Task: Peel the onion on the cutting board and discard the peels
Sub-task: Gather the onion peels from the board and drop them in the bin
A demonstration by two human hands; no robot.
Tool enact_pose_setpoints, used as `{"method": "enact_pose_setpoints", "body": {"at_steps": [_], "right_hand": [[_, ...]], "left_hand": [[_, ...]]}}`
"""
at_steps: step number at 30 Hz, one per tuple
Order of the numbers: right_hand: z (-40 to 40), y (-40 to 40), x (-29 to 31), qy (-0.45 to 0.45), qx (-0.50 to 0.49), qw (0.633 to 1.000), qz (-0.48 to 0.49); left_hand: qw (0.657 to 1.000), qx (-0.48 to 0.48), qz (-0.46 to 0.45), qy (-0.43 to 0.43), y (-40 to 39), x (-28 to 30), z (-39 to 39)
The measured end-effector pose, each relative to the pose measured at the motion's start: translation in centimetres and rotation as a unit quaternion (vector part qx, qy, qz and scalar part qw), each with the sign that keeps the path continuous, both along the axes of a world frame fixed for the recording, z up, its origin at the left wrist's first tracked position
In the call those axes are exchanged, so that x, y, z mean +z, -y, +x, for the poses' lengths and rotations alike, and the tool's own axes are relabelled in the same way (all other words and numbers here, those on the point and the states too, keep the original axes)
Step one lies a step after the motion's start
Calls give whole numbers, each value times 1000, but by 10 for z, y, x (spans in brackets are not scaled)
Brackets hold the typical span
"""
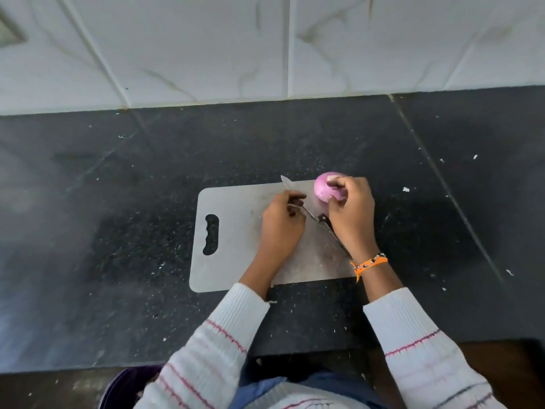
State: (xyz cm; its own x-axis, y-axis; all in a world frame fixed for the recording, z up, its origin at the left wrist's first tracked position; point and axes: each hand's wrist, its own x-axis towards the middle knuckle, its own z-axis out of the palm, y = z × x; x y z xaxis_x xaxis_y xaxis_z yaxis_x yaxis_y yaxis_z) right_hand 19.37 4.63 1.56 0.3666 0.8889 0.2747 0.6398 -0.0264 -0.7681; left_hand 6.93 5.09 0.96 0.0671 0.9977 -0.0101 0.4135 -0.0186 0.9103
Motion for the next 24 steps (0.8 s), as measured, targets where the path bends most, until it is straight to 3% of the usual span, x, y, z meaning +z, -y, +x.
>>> {"method": "enact_pose_setpoints", "body": {"at_steps": [6, 14, 24], "right_hand": [[18, 3, -7, -40, -27, 998, -36], [28, 29, -27, -65, -23, 989, -132], [21, 28, -24, 34, 35, 991, -127]], "left_hand": [[993, -80, 64, -63, -42, 5, 38], [983, -141, 35, -115, -58, -6, 57], [990, -38, 105, -83, -45, -6, 27]]}}
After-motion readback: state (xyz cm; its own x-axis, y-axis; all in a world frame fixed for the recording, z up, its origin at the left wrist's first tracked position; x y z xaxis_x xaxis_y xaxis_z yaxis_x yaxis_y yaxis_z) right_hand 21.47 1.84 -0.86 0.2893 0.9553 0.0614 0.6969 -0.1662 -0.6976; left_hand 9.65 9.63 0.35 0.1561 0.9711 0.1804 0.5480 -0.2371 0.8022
